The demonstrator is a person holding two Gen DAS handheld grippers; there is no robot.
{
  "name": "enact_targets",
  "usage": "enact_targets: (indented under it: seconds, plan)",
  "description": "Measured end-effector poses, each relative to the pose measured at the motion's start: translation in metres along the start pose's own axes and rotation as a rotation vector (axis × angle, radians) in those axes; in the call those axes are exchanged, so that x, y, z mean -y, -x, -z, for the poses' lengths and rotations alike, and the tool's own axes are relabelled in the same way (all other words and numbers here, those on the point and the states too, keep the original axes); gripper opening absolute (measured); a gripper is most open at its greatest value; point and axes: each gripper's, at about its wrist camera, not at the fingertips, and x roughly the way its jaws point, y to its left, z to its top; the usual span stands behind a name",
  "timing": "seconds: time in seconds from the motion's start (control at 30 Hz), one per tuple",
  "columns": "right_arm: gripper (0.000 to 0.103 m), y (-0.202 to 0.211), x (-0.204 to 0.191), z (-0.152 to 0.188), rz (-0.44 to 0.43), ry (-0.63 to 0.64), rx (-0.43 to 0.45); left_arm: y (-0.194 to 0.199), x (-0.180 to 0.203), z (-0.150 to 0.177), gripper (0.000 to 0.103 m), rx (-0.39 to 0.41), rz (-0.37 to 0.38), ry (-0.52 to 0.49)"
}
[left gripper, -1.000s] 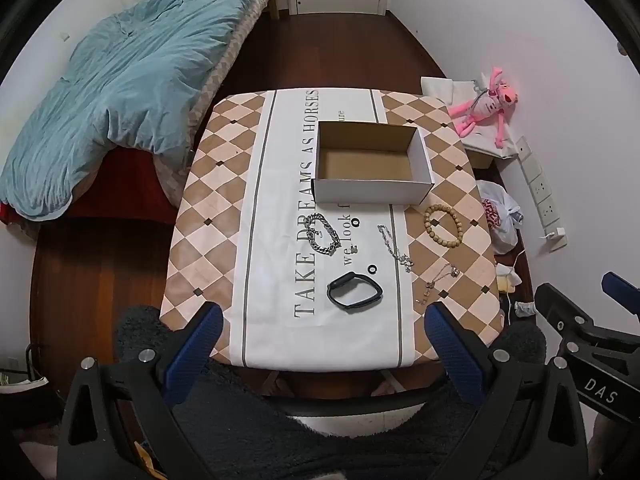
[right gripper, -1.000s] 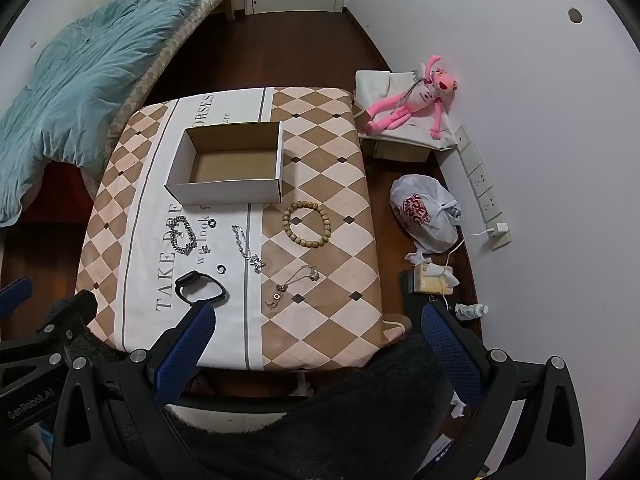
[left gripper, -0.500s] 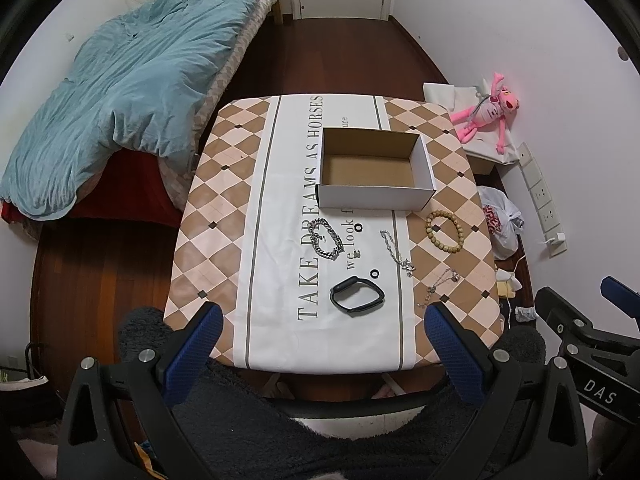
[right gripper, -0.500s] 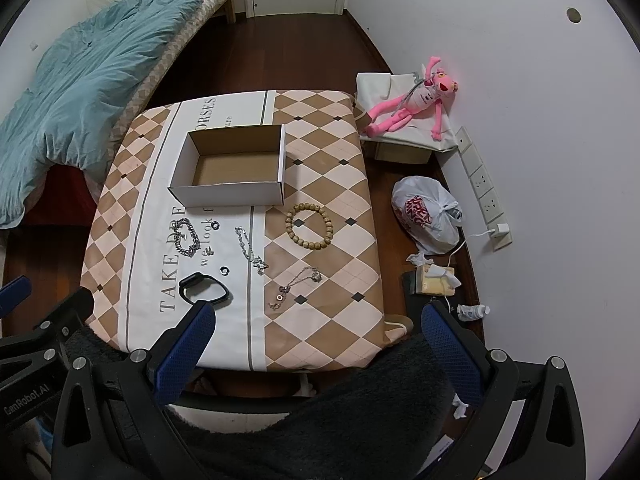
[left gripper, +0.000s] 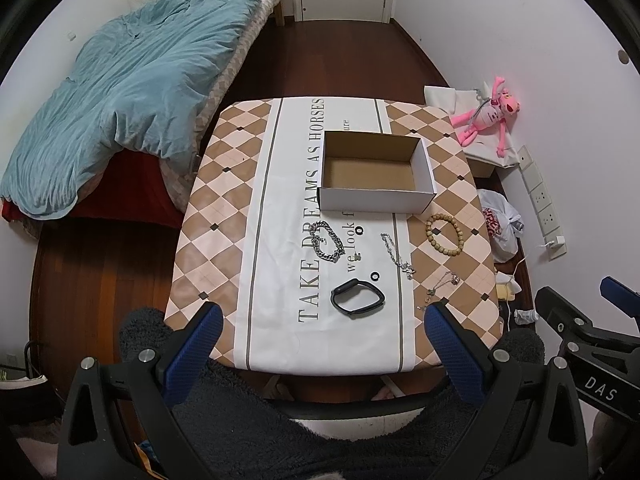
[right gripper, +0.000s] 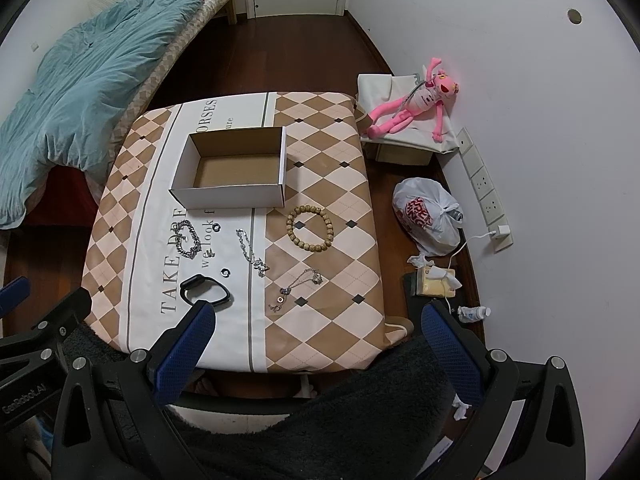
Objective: Organize jewelry
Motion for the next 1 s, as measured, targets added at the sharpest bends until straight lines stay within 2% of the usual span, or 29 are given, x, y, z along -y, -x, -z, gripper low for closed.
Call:
enact_targets:
  seconds: [1.0]
  plan:
    - [0.103, 0.0057, 0.0019, -0.0027, -0.003, -0.001, 0.003, 0.0020, 0.0014, -0.0015, 0.103, 0.001, 0.003, 0.003]
